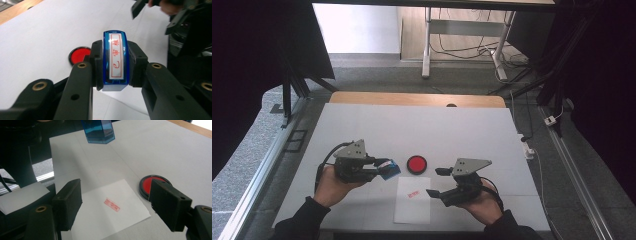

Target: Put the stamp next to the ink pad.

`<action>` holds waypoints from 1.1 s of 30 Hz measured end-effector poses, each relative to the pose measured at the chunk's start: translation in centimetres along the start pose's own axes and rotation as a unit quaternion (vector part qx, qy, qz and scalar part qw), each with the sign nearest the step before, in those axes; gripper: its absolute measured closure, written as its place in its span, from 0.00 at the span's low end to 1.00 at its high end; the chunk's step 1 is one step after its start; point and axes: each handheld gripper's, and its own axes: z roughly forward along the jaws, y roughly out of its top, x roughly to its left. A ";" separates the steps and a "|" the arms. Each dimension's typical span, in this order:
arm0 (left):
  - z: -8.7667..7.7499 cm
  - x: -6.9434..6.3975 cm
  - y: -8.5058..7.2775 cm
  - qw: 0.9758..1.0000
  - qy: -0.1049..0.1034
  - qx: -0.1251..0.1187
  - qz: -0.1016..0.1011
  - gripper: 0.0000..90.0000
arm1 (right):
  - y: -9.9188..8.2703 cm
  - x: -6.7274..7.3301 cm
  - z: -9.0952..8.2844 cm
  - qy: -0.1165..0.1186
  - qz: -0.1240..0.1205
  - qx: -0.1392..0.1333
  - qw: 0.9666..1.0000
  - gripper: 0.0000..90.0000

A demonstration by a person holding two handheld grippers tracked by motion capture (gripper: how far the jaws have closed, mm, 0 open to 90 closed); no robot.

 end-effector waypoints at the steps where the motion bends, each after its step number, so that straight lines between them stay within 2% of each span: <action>1: 0.0 0.1 -0.1 1.000 0.004 0.002 -0.001 0.77 | -0.1 0.0 -0.1 -0.003 0.003 -0.001 1.000 0.28; 9: -0.3 1.0 -0.8 0.999 0.033 0.022 -0.022 0.77 | -0.6 -0.1 -1.1 -0.039 0.016 0.013 0.999 0.21; 11: -0.3 1.3 -1.0 0.999 0.037 0.024 -0.031 0.77 | -0.8 -0.2 -1.5 -0.044 0.025 0.009 0.999 0.19; 17: -0.4 1.8 -1.4 0.997 0.052 0.037 -0.041 0.77 | -1.3 -0.2 -2.7 -0.060 0.042 0.002 0.997 0.12; 25: -0.2 2.5 -1.9 0.994 0.075 0.055 -0.053 0.77 | -2.8 -0.3 -4.4 -0.100 0.060 0.014 0.993 0.06; 33: 0.0 3.6 -2.6 0.991 0.090 0.062 -0.080 0.77 | -4.1 -0.4 -6.0 -0.134 0.080 0.018 0.988 0.02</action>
